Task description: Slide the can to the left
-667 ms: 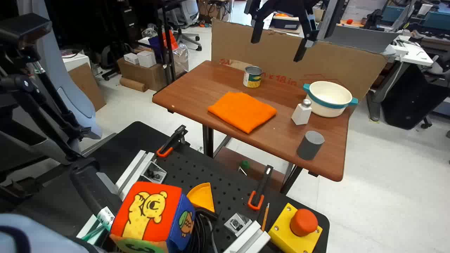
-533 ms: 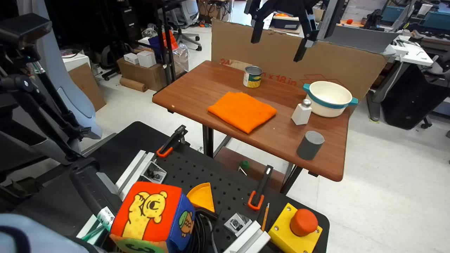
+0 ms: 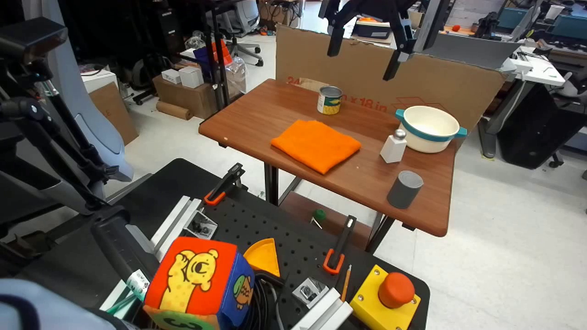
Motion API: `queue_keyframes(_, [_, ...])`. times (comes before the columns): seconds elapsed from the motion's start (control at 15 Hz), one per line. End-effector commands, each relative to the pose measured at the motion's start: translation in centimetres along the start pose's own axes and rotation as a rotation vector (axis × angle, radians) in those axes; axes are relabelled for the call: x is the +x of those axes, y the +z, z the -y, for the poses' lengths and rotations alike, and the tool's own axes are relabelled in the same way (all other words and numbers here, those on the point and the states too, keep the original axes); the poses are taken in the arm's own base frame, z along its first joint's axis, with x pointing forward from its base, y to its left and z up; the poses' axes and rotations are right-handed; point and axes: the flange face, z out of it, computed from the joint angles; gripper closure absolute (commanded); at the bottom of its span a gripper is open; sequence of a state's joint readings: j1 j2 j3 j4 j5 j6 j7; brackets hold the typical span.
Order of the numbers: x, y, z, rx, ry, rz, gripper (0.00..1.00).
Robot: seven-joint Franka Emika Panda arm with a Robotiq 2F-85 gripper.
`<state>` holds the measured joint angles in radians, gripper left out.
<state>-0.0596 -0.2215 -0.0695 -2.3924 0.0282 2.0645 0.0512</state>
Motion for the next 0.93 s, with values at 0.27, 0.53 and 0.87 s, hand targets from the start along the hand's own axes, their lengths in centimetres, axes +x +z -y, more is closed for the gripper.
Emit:
queue_keyframes(0.27, [2.5,0.2,0.9,0.021,0.026,-0.058,0.0])
queue_keyframes(0.53, [7.1,1.6,2.2,-0.02,0.05,-0.128,0.0])
queue_keyframes(0.87, [12.5,5.1,3.2,-0.132,0.017,-0.153,0.0])
